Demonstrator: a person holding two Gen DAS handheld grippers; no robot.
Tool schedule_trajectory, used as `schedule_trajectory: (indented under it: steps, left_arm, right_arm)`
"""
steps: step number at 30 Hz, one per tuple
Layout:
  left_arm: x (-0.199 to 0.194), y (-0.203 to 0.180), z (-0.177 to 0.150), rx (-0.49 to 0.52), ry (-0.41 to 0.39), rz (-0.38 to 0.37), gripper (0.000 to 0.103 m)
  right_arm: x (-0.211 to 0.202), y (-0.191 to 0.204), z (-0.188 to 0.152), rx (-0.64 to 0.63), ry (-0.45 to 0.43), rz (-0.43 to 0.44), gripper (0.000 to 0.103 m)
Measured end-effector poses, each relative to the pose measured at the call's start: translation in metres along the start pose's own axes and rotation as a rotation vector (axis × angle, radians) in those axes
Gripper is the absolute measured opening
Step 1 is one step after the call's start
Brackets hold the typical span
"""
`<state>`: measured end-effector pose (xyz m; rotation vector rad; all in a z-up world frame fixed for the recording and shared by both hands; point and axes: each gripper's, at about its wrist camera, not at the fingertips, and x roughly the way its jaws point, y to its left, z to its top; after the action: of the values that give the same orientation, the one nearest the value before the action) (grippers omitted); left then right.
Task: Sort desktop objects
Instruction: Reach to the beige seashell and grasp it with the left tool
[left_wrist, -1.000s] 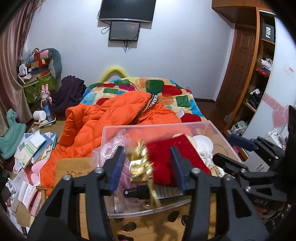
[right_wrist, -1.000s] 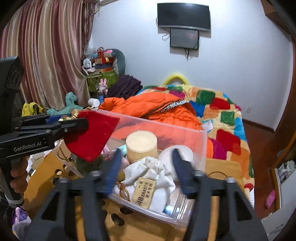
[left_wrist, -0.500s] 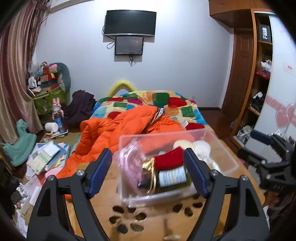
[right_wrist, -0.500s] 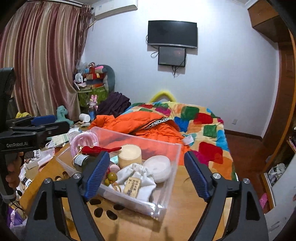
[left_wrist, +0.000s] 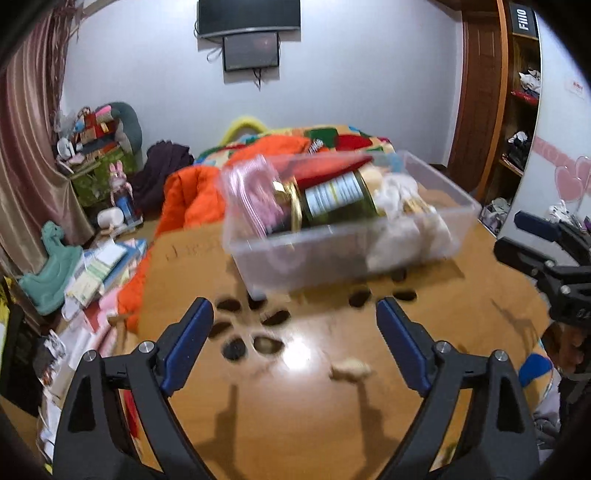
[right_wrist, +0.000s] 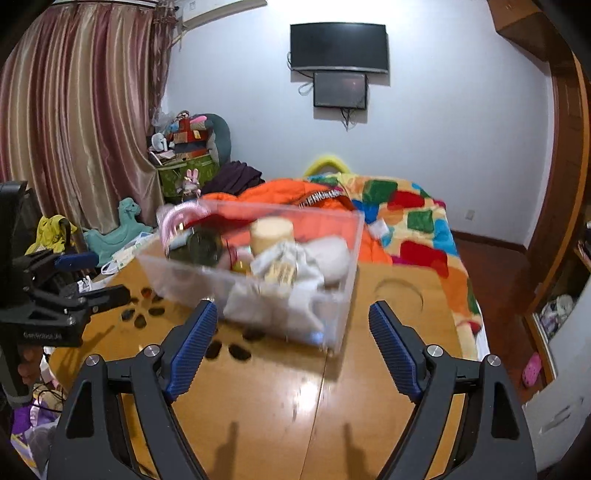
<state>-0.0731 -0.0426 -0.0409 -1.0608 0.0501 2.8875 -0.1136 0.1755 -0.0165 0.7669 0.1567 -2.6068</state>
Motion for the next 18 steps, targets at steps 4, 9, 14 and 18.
schedule_trajectory:
  steps: [4,9,14,18]
  left_arm:
    - [0.004,-0.008,-0.021,-0.026,0.030,-0.016,0.090]
    - [0.017,-0.022,-0.037,-0.013,0.071,-0.003,0.090]
    - [0.022,-0.029,-0.043,-0.011,0.062,0.019,0.090]
    - [0.023,-0.032,-0.044,-0.003,0.055,0.030,0.080]
  right_arm:
    - [0.005,-0.003,-0.029,0.012,0.071,-0.014,0.082]
    - [0.006,-0.016,-0.045,0.085,0.105,0.015,0.082]
    - [0.005,-0.023,-0.050,0.122,0.109,0.040,0.082]
    - [0.004,-0.026,-0.050,0.129,0.106,0.032,0.082]
